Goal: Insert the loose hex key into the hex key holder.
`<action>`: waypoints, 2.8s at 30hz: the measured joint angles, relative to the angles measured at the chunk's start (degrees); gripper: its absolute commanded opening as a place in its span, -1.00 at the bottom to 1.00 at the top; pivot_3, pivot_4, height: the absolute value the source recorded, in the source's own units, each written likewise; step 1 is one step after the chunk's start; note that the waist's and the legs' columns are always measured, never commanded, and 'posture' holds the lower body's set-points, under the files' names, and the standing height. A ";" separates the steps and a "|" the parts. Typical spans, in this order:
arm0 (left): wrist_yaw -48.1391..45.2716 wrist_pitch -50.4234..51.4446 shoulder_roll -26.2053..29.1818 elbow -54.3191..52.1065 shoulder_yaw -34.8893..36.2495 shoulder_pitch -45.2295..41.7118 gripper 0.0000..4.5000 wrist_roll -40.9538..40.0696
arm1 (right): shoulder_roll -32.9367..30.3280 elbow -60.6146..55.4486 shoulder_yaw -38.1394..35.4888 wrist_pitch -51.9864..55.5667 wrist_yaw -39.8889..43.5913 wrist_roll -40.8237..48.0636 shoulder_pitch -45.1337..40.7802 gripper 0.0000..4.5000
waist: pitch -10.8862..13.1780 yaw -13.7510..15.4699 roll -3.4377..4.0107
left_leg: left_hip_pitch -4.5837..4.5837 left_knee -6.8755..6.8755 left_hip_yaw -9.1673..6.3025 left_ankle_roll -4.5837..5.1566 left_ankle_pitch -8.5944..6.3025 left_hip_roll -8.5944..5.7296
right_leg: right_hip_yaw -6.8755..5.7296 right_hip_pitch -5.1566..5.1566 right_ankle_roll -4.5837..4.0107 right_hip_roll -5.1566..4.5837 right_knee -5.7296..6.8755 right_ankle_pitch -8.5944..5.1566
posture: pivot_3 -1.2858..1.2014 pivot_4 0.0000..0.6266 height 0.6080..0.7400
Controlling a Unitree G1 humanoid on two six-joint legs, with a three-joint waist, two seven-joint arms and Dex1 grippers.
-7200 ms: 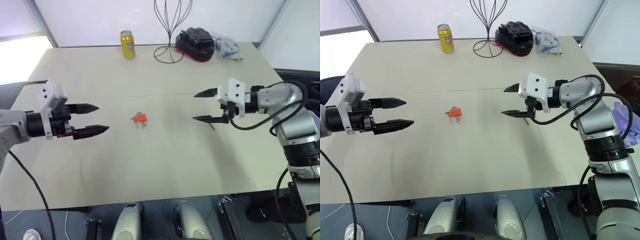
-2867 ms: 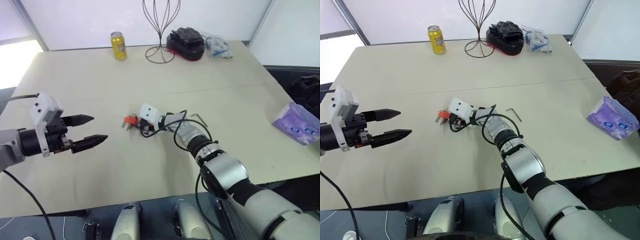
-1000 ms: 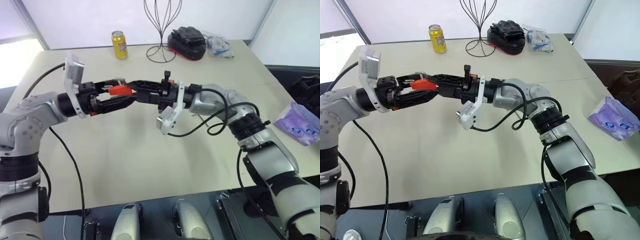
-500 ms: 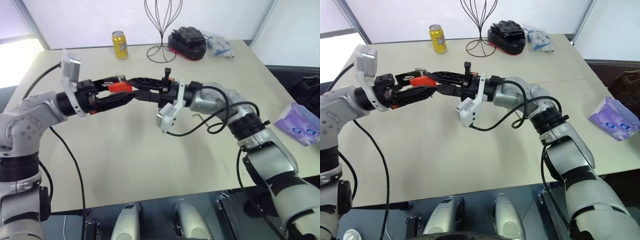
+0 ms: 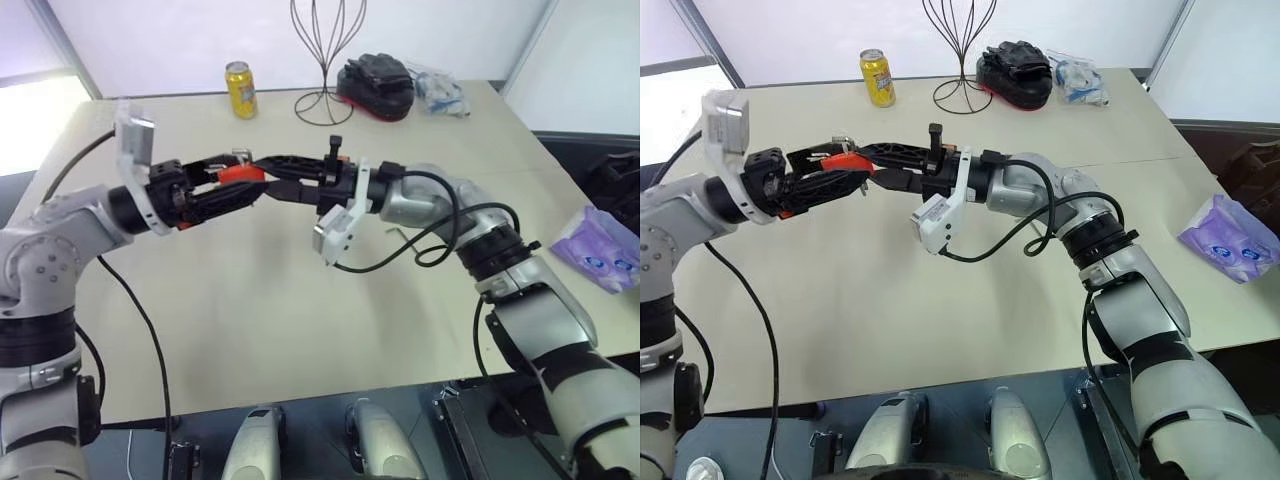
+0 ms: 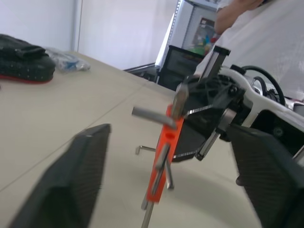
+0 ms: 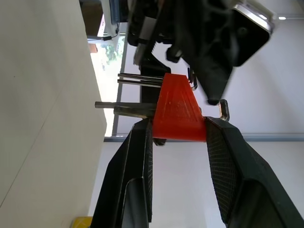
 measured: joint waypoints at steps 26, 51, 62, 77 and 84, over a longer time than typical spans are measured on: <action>0.84 -0.11 -0.38 -0.69 -0.37 0.16 -1.00 -0.32 | -0.38 -2.43 -0.73 2.31 7.38 6.10 1.59 0.10 | 0.00 0.48 0.00 | 0.01 0.01 -0.01 -0.01 0.01 0.00 | -0.01 0.03 0.00 0.00 0.00 0.00 | 0.03 -0.52 1.00; 2.22 -1.38 -0.98 -4.57 -0.35 2.76 -1.00 -0.20 | -3.82 -19.05 -15.29 95.95 39.40 39.68 10.50 0.97 | 0.01 0.51 0.02 | 0.00 0.00 -0.06 0.02 0.00 0.04 | -0.06 0.03 -0.01 0.03 0.00 -0.01 | 0.03 -0.52 1.00; 2.70 -1.52 -0.98 -5.61 -0.37 4.17 -1.00 -0.21 | -4.98 -17.48 -9.56 115.37 32.37 36.19 9.85 0.97 | 0.00 0.74 0.01 | -0.07 0.05 -0.01 0.02 0.00 -0.06 | -0.05 0.00 -0.01 0.00 -0.02 0.00 | 0.03 -0.52 1.00; 4.02 -1.50 -0.95 -7.68 -0.32 5.32 -1.00 -0.34 | -4.89 -1.65 -7.72 115.22 28.46 32.59 5.79 0.87 | -0.01 0.56 0.00 | -0.13 0.07 0.03 0.02 0.00 -0.09 | -0.05 -0.04 0.00 0.07 -0.04 0.00 | 0.03 -0.52 1.00; 4.02 -1.51 -0.82 -7.68 -0.33 5.31 -1.00 -0.30 | -3.02 0.90 -8.08 115.30 28.48 32.76 4.58 -0.51 | -0.01 0.57 0.00 | -0.13 0.07 0.03 0.02 0.00 -0.09 | -0.05 -0.04 0.00 0.07 -0.04 0.00 | 0.03 -0.52 1.00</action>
